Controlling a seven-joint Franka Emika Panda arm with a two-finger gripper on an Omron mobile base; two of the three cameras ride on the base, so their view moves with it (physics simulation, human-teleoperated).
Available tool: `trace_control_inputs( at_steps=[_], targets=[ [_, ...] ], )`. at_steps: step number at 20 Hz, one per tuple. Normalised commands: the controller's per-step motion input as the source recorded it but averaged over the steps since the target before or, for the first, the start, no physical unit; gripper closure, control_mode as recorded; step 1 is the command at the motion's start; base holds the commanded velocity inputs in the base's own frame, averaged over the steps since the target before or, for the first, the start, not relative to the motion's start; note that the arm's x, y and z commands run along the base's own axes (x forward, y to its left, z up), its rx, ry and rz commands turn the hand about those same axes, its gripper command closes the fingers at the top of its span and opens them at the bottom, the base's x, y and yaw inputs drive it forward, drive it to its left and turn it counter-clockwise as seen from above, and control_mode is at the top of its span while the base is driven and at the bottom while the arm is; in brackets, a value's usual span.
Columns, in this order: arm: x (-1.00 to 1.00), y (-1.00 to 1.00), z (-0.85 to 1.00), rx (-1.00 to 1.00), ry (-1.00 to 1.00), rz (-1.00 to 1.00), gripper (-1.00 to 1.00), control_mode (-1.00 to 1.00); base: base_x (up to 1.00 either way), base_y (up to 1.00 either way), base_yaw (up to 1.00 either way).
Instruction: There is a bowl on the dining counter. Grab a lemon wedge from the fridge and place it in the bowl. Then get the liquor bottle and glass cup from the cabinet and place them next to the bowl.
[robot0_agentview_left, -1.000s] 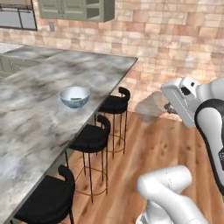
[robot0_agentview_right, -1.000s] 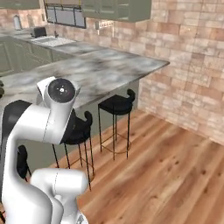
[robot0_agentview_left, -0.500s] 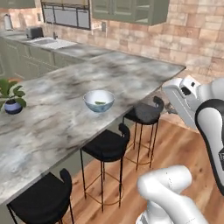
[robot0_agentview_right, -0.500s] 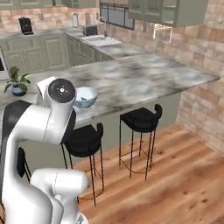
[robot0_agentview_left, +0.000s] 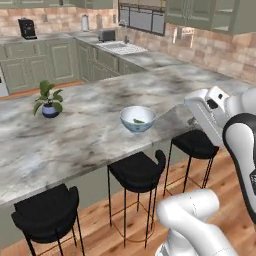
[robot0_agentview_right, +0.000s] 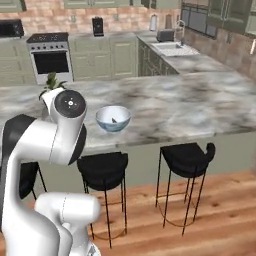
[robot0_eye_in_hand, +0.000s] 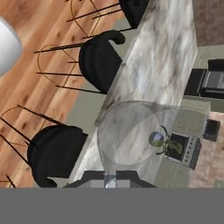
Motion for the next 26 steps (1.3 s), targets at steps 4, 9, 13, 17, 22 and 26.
trace_control_inputs(
  at_steps=[4,9,13,17,22,26],
  targets=[
    [0.0,0.0,0.0,0.0,0.0,0.0,1.0,1.0,0.48,-0.61,0.5],
    [0.0,0.0,0.0,0.0,0.0,0.0,1.0,1.0,0.65,-0.42,0.47],
    [0.0,0.0,0.0,0.0,0.0,0.0,1.0,1.0,0.56,-0.25,0.27],
    [0.0,0.0,0.0,0.0,0.0,0.0,1.0,1.0,0.2,-0.28,0.0],
    [0.25,-0.87,0.0,0.1,0.08,0.0,1.0,-1.0,0.0,0.0,0.0],
    [0.68,-1.0,-0.02,0.03,0.15,0.0,1.0,-1.0,0.0,0.0,0.0]
  ],
)
